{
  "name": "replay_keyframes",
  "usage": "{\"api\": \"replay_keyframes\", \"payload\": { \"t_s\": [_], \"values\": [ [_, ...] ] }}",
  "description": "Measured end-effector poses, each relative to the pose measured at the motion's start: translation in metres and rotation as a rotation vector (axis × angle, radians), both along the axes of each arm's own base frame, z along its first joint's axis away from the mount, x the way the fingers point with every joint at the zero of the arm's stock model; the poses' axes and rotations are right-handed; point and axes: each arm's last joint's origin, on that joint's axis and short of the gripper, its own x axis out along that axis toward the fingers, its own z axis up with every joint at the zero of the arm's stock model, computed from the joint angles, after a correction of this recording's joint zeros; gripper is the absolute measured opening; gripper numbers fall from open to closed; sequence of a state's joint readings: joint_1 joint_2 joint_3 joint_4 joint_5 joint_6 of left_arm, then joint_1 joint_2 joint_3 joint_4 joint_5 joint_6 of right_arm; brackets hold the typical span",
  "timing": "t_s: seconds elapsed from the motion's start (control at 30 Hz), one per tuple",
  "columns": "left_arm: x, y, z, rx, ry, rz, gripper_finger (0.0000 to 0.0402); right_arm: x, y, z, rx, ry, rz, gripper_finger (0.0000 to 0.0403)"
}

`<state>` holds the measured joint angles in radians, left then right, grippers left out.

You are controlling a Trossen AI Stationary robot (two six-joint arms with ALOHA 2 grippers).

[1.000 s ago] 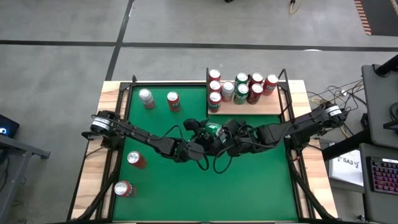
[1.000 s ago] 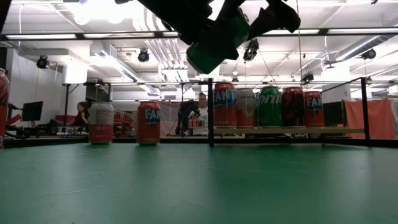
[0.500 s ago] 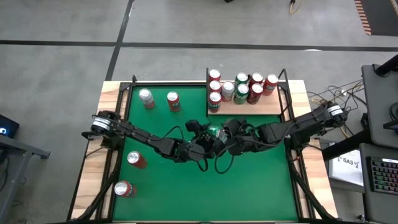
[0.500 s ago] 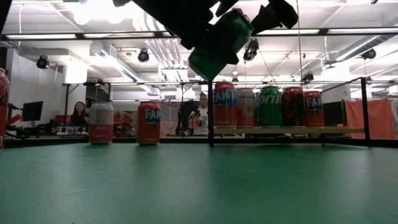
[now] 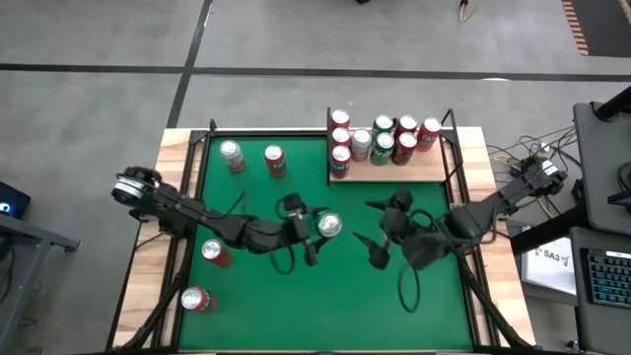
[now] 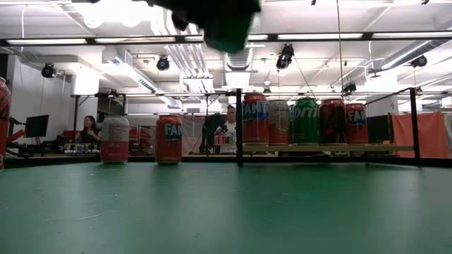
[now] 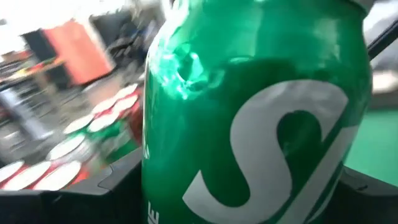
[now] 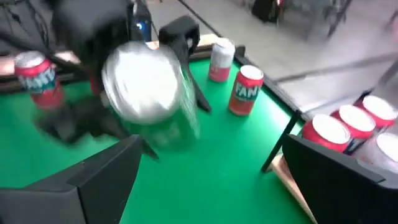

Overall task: Place canned beverage on shelf
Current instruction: Put the green soda can on the shelf aligned with the other green soda cans

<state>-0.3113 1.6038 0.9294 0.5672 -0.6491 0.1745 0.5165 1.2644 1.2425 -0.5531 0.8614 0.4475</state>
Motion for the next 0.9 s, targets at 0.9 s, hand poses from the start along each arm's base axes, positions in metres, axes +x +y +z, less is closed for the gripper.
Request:
{"api": "replay_keyframes", "payload": {
  "t_s": [0.9],
  "values": [
    [-0.016, 0.001, -0.011, -0.097, -0.196, -0.064, 0.0288, 0.076, 0.003, -0.06, -0.209, -0.403, 0.119, 0.0374]
  ]
}}
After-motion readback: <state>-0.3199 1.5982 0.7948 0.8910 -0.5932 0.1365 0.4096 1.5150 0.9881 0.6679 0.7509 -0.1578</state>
